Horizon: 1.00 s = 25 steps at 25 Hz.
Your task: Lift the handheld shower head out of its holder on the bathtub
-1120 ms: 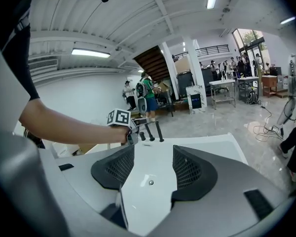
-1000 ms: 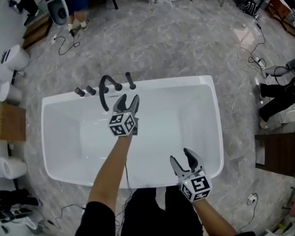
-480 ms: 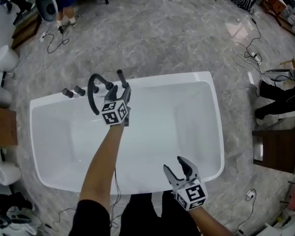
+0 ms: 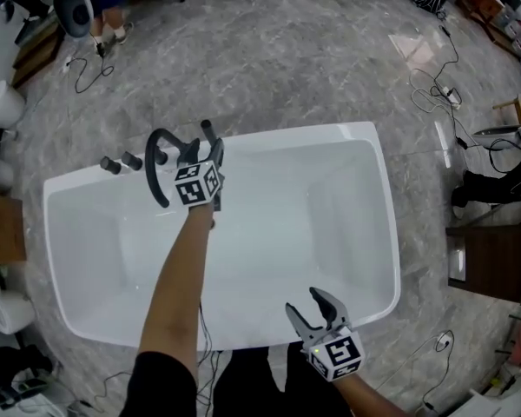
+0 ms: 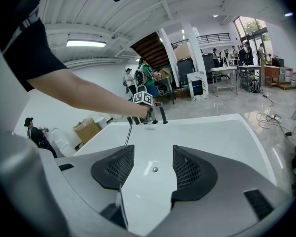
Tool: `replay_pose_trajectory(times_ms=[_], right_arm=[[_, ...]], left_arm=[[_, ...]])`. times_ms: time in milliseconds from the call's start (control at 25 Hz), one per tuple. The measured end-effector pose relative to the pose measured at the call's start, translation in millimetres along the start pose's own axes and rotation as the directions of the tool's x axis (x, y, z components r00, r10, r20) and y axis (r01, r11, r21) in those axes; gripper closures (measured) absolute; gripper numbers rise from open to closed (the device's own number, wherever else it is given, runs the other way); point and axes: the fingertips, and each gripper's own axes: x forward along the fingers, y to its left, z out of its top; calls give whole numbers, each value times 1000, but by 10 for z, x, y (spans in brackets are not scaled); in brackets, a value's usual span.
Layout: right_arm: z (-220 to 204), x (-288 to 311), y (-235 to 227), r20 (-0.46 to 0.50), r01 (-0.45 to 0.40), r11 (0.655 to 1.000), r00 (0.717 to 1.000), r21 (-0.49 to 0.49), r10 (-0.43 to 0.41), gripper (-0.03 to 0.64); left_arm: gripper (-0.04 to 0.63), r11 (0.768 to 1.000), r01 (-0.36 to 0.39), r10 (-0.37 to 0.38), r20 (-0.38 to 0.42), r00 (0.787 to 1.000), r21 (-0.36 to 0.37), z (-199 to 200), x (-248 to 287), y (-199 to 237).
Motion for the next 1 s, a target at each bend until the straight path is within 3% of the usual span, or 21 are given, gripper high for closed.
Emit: replay_pose_trajectory(times_ms=[320, 720, 1000], right_arm=[[-154, -35, -112, -26, 25, 1000, 999, 15, -24, 400], [-213, -40, -254, -21, 42, 999, 999, 19, -41, 400], [-393, -118, -336, -44, 61, 997, 997, 38, -60, 400]], left_arm=[[364, 998, 5, -3, -32, 999, 67, 4, 227, 26], [378, 997, -14, 18, -47, 999, 81, 22, 392, 40], [400, 988, -35, 51, -105, 993, 150, -35, 482, 120]])
